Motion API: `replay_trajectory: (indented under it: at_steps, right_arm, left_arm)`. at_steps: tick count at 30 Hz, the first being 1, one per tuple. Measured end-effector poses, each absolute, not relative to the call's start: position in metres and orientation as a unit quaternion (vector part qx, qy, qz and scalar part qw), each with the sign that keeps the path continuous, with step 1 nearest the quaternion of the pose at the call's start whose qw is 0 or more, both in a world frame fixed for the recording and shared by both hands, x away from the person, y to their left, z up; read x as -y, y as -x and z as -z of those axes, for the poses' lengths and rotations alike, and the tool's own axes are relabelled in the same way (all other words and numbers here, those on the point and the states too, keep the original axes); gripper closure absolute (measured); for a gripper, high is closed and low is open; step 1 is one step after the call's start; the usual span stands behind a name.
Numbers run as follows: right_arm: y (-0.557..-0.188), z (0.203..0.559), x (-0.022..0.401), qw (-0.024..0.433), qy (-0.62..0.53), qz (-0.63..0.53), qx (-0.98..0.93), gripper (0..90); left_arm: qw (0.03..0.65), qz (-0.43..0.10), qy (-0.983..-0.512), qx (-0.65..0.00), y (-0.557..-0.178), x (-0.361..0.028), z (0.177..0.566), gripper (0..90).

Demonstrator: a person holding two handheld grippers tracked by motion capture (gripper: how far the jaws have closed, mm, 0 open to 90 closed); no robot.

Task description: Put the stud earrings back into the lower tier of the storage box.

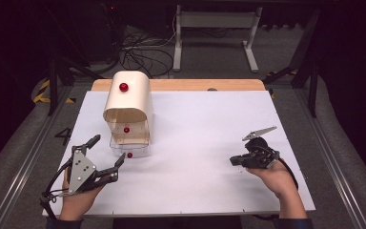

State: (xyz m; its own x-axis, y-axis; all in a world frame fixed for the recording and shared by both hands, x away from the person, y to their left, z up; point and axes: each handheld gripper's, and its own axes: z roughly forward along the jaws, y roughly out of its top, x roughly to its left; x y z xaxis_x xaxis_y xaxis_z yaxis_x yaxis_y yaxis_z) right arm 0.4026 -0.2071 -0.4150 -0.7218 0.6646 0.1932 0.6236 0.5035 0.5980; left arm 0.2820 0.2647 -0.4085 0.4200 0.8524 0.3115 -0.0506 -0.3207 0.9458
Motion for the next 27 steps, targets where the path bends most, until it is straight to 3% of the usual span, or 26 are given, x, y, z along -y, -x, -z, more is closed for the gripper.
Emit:
replay_trajectory:
  at_steps: [12, 27]
  right_arm:
    - [-0.398, 0.408, 0.198, 0.030, -0.331, -0.416, -0.847, 87.1]
    - [-0.390, 0.400, 0.180, 0.072, -0.291, -0.471, -0.830, 87.1]
  left_arm:
    - [0.504, -0.449, -0.676, -0.295, -0.282, -0.265, 0.408, 12.7]
    - [0.502, -0.451, -0.676, -0.297, -0.281, -0.265, 0.407, 12.8]
